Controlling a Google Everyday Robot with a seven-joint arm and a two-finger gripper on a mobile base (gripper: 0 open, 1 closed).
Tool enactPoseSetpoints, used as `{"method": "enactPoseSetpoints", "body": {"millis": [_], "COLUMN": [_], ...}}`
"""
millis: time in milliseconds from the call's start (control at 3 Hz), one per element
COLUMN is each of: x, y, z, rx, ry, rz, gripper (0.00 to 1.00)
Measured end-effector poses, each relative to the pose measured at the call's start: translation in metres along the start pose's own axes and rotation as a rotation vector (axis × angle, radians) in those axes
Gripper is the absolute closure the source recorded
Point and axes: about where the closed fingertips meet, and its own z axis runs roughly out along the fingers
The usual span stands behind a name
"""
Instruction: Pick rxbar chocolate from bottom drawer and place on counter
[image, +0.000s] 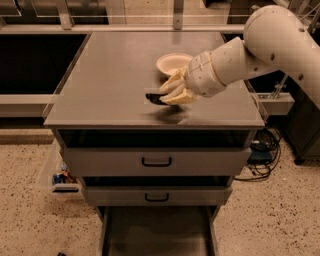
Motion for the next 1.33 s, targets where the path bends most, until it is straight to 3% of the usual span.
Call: {"method": "enactPoseSetpoints", "body": {"millis": [667,1000,1333], "x": [0.0000,0.0000,-0.0001], "y": [0.0000,0.0000,0.0000], "z": [0.0001,0.0001,0.0001], "rx": [0.000,0.000,0.000], "ry": [0.000,0.000,0.000], "rz": [0.000,0.000,0.000], "gripper": [0.12,0.00,0.00]}}
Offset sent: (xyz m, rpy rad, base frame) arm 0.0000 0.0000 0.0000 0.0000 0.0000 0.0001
